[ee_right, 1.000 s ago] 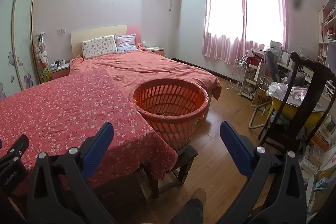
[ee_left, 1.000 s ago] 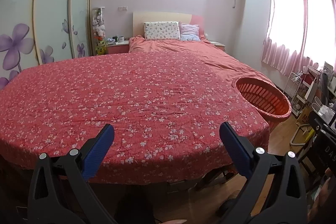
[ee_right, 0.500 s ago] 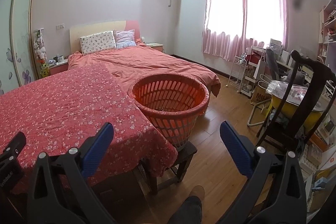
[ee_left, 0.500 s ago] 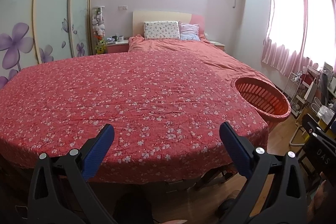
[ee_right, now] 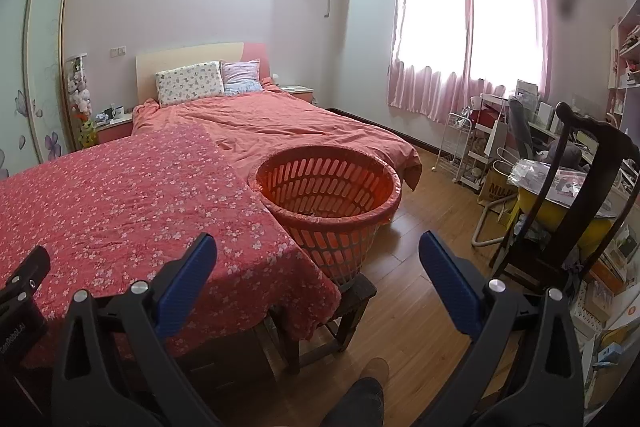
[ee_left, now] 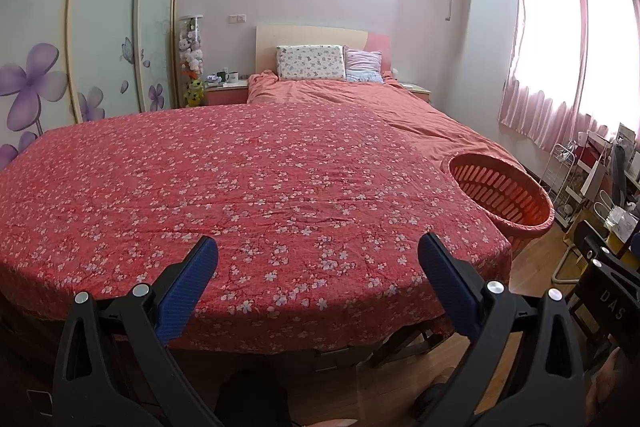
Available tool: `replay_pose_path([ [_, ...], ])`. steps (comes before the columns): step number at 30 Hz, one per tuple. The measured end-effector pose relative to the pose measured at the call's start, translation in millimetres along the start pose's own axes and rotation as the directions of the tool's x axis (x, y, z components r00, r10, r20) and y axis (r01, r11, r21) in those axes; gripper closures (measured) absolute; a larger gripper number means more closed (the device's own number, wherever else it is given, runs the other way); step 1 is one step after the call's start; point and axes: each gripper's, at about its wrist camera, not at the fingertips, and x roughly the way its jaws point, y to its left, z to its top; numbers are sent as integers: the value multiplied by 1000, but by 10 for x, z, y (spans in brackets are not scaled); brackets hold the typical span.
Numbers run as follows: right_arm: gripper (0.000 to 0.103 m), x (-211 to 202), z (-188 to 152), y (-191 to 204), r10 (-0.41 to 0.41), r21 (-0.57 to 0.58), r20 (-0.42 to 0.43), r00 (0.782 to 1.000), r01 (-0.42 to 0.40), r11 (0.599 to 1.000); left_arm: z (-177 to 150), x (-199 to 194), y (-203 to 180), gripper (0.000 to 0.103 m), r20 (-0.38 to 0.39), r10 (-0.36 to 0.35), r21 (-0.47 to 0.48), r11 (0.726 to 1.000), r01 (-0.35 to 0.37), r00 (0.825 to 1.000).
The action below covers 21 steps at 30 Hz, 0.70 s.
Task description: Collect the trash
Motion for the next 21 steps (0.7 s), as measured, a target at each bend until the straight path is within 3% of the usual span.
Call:
replay_pose_path([
  [21,4,8,-29,5,4,1,-5,1000,-4,1000,10,-40,-4,4,9,13,-3,1000,-13,1000],
])
